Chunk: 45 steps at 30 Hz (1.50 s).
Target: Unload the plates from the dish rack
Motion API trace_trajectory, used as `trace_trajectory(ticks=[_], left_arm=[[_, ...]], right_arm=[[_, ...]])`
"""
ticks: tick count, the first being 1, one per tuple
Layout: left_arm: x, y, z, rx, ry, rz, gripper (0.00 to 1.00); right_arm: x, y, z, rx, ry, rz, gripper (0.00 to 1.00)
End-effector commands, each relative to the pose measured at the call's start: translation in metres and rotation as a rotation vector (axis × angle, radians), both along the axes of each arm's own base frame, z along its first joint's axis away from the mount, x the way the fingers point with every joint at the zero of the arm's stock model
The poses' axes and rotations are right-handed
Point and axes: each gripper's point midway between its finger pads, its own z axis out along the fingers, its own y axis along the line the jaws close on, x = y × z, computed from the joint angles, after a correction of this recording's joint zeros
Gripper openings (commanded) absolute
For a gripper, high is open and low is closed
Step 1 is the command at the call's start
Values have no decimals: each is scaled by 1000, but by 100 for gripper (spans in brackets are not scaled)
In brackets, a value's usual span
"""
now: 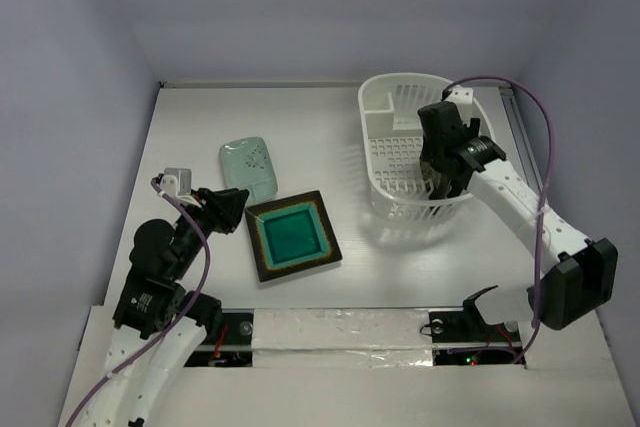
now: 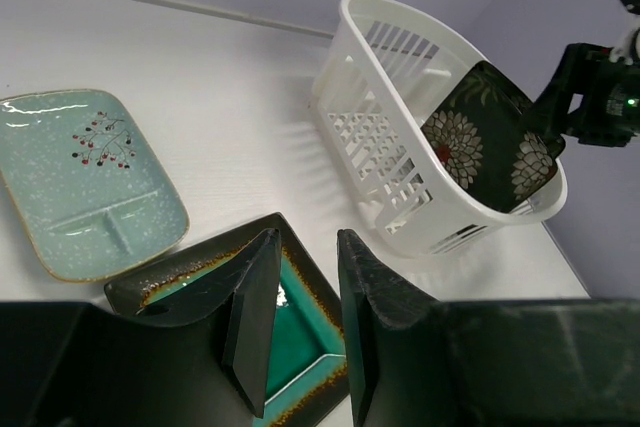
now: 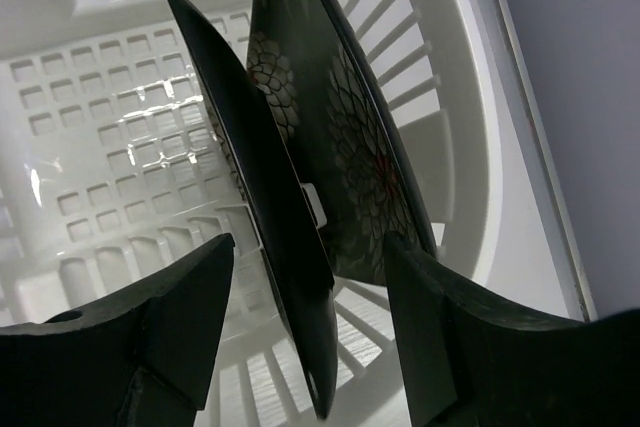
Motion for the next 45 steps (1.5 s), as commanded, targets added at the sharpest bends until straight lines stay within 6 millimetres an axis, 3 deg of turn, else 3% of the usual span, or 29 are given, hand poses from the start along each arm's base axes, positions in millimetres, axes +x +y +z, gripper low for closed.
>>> trace_trajectory(ticks=[1, 2, 6, 14, 17, 18, 21, 24, 45], left_arm=[[-2, 1, 18, -26, -57, 3, 26], [-3, -1, 17, -25, -56, -6, 26], [-4, 0, 18, -27, -61, -3, 26], [-5, -2, 18, -28, -61, -12, 26], [-5, -2, 18, -28, -61, -12, 26], [-5, -2, 19, -28, -63, -15, 26], [-5, -3, 18, -27, -60, -15, 26], [-4, -3, 17, -28, -58, -14, 26], [-3, -4, 16, -27, -51, -20, 27]], right_arm=[[12, -2, 7, -25, 21, 15, 66], [16, -2, 2, -30, 39, 14, 66], [25, -5, -11, -48, 84, 17, 47], [34, -2, -30, -67, 152, 44, 45], [35, -2, -28, -75, 157, 45, 27], [35, -3, -26, -78, 156, 42, 16], [33, -5, -16, -79, 136, 32, 5], [30, -8, -2, -77, 110, 24, 0], [24, -6, 41, -214, 35, 52, 0]])
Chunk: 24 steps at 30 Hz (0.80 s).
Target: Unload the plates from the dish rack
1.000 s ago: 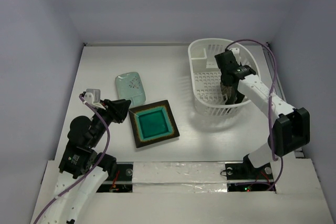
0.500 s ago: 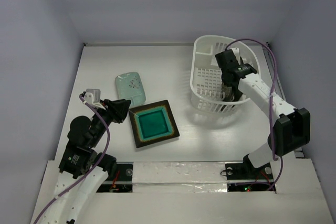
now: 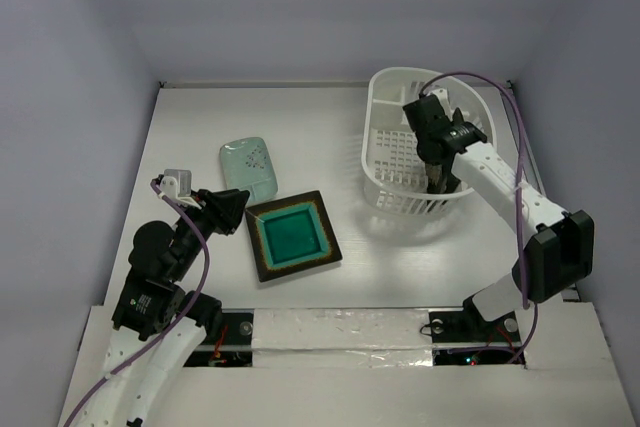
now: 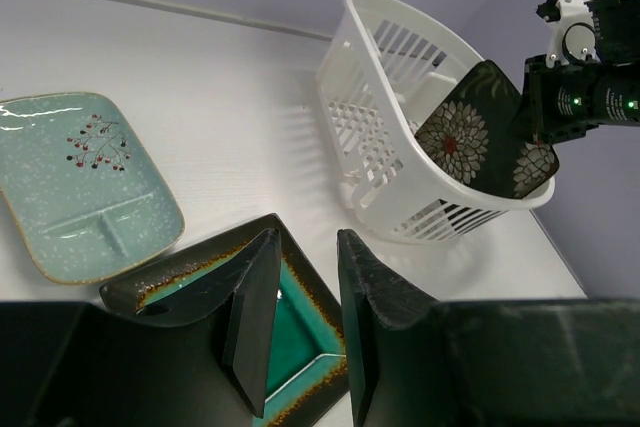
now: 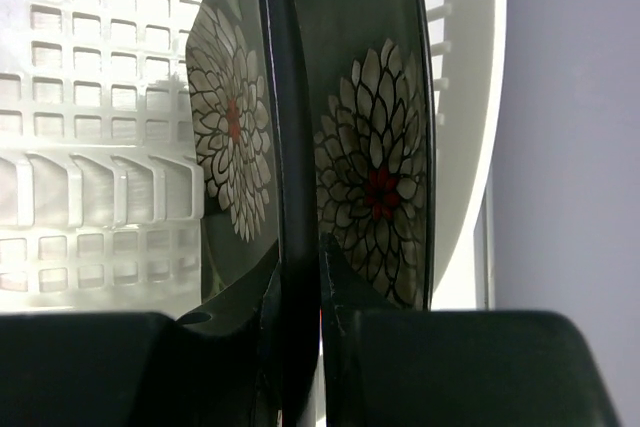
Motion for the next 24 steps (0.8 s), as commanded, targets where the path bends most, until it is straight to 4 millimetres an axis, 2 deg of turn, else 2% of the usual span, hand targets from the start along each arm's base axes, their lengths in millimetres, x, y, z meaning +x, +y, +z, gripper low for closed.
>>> trace_trajectory(ticks=[1, 5, 6, 8, 10, 12, 13, 17, 21, 22, 23, 24], left_arm=[[0, -2, 14, -24, -41, -8, 27], [0, -2, 13, -23, -38, -7, 27], [0, -2, 13, -23, -38, -7, 27], [0, -2, 13, -23, -38, -8, 27], [0, -2, 13, -22, -37, -8, 27], [0, -2, 14, -22, -40, -7, 27], [0, -2, 13, -22, -37, -8, 27], [0, -2, 13, -23, -38, -8, 27], [1, -3, 11, -20, -33, -8, 27], [2, -2, 11, -22, -32, -7, 27], [1, -3, 12, -22, -33, -8, 27], [2, -3, 11, -21, -29, -8, 27]], right_arm=[[9, -3, 72, -8, -218, -30, 0], [4, -5, 95, -5, -271, -42, 0], [1, -4, 109, 12, -306, -43, 0], [-4, -6, 124, 14, -336, -51, 0], [-10, -8, 148, 34, -394, -61, 0], [-18, -4, 162, 50, -423, -51, 0], [-23, -8, 176, 62, -459, -66, 0], [-39, 6, 210, 177, -553, -4, 0], [-53, 42, 232, 368, -646, 125, 0], [-58, 66, 232, 440, -637, 219, 0], [-58, 81, 239, 516, -668, 269, 0], [-64, 96, 231, 580, -658, 321, 0]])
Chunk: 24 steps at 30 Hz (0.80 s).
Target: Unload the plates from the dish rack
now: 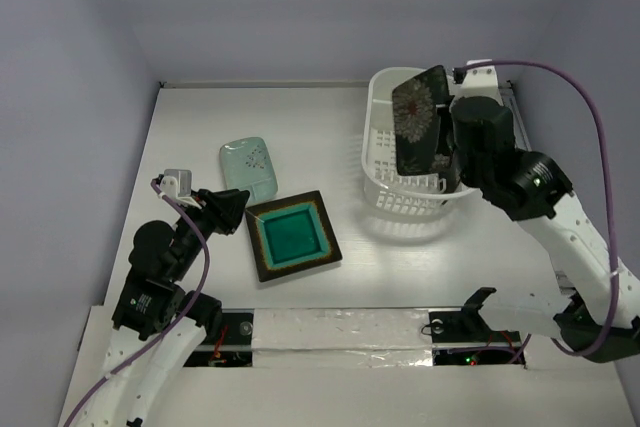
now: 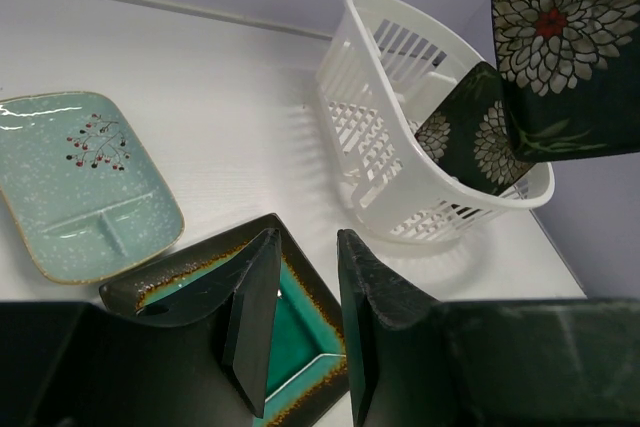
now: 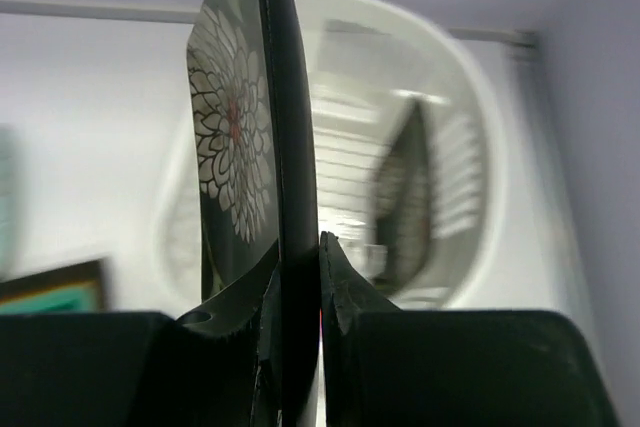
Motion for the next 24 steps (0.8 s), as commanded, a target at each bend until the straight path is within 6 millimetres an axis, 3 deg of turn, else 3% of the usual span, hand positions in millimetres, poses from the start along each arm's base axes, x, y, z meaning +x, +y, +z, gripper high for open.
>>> trace_trajectory(ticks=[1, 2, 3, 6, 7, 9, 10, 11, 18, 20, 21, 24], left_arm=[[2, -3, 10, -19, -27, -8, 26], [4, -1, 10, -18, -25, 1, 27], [5, -1, 8, -16, -19, 3, 27], [8, 0, 7, -7, -10, 14, 27], [9, 2, 6, -6, -7, 26, 27], [11, 5, 6, -4, -7, 43, 27], [11, 6, 7, -5, -7, 46, 27], [12, 7, 7, -5, -7, 53, 27], [16, 9, 3, -1, 6, 64, 31], [17, 9, 3, -1, 6, 64, 32], [18, 11, 3, 0, 8, 72, 32], [18, 11, 3, 0, 8, 72, 33]], right_arm=[[-10, 72, 42, 334, -167, 289, 0], [-14, 92, 50, 405, -204, 366, 0], [-16, 105, 31, 447, -168, 412, 0], [-33, 155, 23, 595, -138, 618, 0], [-38, 173, 2, 609, -79, 680, 0], [-44, 199, -8, 674, -62, 741, 0], [-47, 206, -22, 676, -20, 751, 0], [-48, 214, -20, 706, -34, 774, 0], [-55, 269, -70, 813, 77, 829, 0], [-55, 278, -75, 841, 83, 835, 0], [-53, 283, -89, 850, 113, 822, 0], [-47, 291, -106, 870, 141, 796, 0]])
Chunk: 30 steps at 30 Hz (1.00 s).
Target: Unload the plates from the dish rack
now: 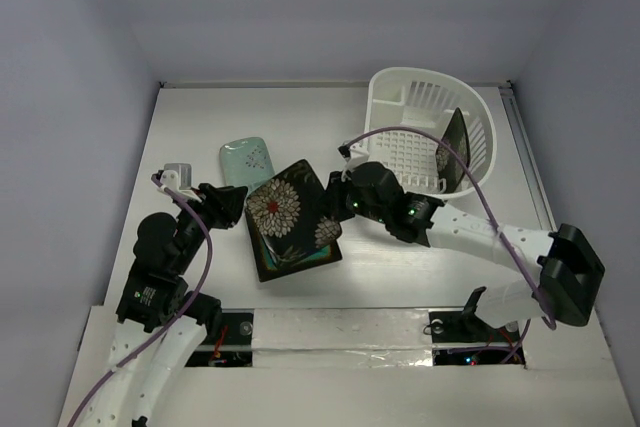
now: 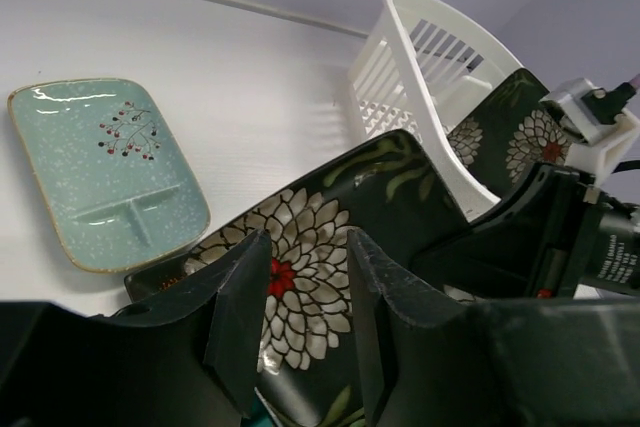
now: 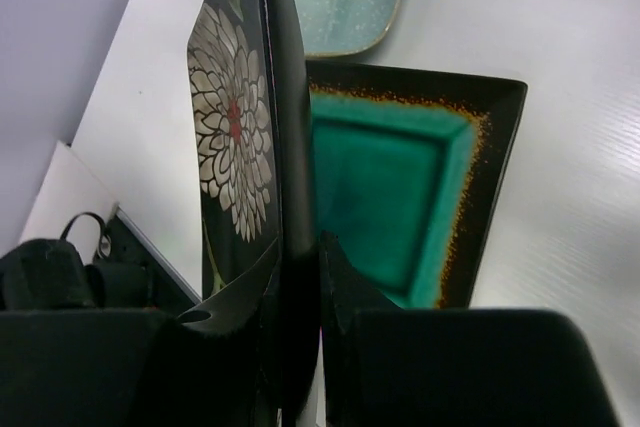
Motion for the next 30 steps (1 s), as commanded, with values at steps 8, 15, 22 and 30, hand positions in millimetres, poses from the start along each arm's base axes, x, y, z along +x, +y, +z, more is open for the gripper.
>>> trace_trajectory(ticks=[8, 15, 22, 30], left_arm=[[3, 0, 12, -15, -39, 1, 37], [1, -2, 13, -19, -44, -8, 41], [1, -1, 15, -19, -51, -8, 47], [-1, 2, 20, -17, -66, 4, 70]], right_arm=[[27, 41, 40, 296, -39, -70, 0], [26, 45, 8, 272, 24, -78, 0], [19, 48, -14, 253, 72, -68, 0], [11, 46, -45, 187, 129, -66, 16]])
